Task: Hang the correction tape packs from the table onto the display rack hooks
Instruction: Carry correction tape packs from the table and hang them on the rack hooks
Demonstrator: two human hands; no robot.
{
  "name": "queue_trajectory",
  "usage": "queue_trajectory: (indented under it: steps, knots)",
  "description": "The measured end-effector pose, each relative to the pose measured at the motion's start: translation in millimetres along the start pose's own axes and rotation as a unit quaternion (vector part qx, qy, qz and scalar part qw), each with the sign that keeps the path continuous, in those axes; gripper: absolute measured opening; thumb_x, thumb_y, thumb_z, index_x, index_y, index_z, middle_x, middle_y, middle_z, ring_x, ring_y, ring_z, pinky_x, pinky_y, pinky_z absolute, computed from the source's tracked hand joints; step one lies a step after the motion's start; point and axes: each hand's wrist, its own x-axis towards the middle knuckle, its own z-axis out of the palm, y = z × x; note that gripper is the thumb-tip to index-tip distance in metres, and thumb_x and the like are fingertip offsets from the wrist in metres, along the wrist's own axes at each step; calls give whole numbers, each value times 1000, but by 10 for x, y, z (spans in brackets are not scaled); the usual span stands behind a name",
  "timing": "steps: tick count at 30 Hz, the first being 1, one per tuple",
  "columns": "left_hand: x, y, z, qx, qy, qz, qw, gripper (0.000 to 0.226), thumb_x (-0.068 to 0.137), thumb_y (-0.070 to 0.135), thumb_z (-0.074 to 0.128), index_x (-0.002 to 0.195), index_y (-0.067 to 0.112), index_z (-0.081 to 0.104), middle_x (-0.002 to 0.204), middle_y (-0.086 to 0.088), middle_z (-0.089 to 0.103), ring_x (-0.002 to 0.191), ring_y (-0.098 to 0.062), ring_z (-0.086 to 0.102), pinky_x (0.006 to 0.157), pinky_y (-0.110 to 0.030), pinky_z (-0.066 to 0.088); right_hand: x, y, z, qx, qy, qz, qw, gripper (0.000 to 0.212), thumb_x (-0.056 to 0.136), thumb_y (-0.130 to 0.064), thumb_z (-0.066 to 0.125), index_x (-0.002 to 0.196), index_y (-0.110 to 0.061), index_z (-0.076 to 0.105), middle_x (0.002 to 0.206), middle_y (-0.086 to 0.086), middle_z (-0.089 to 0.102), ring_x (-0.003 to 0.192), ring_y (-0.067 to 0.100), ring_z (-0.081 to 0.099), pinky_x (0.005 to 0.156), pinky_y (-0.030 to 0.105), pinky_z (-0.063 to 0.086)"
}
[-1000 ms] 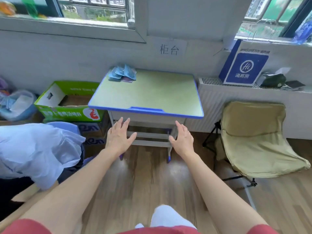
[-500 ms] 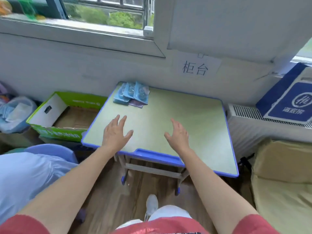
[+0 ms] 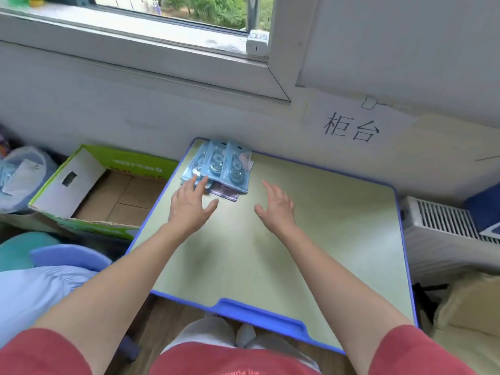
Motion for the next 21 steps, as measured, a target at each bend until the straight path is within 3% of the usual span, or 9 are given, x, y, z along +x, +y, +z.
queue_trajectory:
  steps: [8,13,21]
  knots:
    - [744,-168,16,-22,-5,22,999,67,94,41,54,150,18,27,157,-10,21,144,-25,19,114,-37,16,741,-411,196,61,-25,24,998,66,95,-41,52,151,-22,23,154,7,28,142,24,23,112,36,20]
    - [1044,-329,29,-33,-23,32,999,68,94,40,54,151,20,24,156,-10,22,144,-25,19,115,-38,17,1052,-663,370,39,-60,55,996,78,91,-54,54,153,-26,15,159,8,13,145,28,15,114,40,17]
    - [1326,-431,10,-28,-53,58,996,67,95,42,49,152,21,20,159,-9,13,146,-25,12,117,-37,10,1121,-593,425,-2,-43,103,994,77,91,-37,57,153,-28,12,159,11,8,144,30,15,113,40,20]
